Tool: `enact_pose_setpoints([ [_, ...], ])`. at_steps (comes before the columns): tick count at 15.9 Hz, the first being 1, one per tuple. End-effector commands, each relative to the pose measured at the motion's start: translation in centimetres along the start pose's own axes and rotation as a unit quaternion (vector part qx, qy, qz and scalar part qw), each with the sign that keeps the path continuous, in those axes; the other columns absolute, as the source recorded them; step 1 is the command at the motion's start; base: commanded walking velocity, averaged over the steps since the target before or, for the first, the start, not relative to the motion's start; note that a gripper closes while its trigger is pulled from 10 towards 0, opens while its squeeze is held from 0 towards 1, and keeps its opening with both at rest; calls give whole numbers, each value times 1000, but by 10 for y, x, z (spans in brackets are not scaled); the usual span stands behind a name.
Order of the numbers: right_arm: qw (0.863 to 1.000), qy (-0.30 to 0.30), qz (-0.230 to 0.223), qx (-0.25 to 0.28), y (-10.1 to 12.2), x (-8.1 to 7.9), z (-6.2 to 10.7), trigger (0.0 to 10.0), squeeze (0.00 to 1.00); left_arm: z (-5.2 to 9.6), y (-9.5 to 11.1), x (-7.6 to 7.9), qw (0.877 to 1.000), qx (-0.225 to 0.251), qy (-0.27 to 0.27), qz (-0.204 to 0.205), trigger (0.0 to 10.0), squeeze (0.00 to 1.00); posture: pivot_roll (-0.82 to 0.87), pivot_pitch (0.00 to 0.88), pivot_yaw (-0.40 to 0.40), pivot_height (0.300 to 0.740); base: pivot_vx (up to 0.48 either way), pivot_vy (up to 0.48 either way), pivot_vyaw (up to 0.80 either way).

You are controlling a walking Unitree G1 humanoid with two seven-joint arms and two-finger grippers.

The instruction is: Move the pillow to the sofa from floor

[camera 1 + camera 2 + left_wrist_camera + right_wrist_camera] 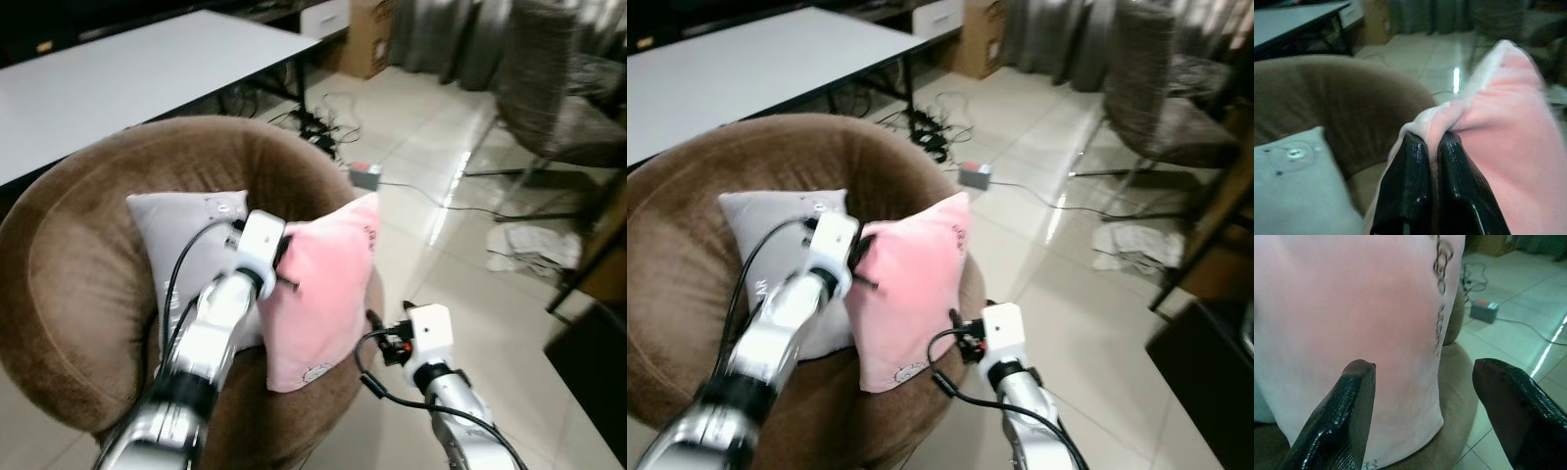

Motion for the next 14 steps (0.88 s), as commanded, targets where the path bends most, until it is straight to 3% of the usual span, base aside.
enact_pose_setpoints([
  [1, 1000, 9, 0, 2, 4, -5, 0, 10000, 247, -11, 20, -28, 999, 19, 40, -4, 0, 0, 85, 8, 30, 740, 0, 0, 0],
  [4, 1000, 18, 3, -6, 3, -7, 8, 10000, 251, -31, 62, -62, 997, 12, 66, -26, 0, 0, 69, 37, 11, 740, 0, 0, 0],
  [7, 1000, 11, 8, -27, -7, -2, 30, 10000, 255, -38, 102, -78, 995, 28, 86, -44, 0, 0, 0, 75, -2, 740, 0, 0, 0],
  [9, 999, 0, 10, -48, -16, 2, 48, 10000, 259, -41, 121, -81, 993, 37, 99, -56, 0, 0, -50, 103, -5, 740, 0, 0, 0],
  [12, 997, -13, 14, -69, -21, 7, 78, 10000, 259, -40, 116, -84, 991, 20, 114, -65, 0, 0, -126, 162, -22, 740, 0, 0, 0],
  [13, 995, -21, 19, -95, -25, 12, 108, 10000, 255, -38, 102, -86, 990, -1, 124, -61, 0, 0, -182, 221, -54, 740, 0, 0, 0],
  [14, 993, -25, 22, -111, -27, 13, 128, 10000, 255, -37, 93, -86, 990, -14, 127, -59, 0, 0, -211, 254, -74, 740, 0, 0, 0],
])
Point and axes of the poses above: a point about 5 cm out from each wrist's last joint towards the gripper, its own z axis pointing back from the gripper into the wrist, its own y axis along the axis of the wrist's last joint, x = y × z, the point moved 3 cm from there along -z, pointing out of the wrist towards the gripper, and after that the axes turned 2 degrees about -z, right-handed, at the moved point
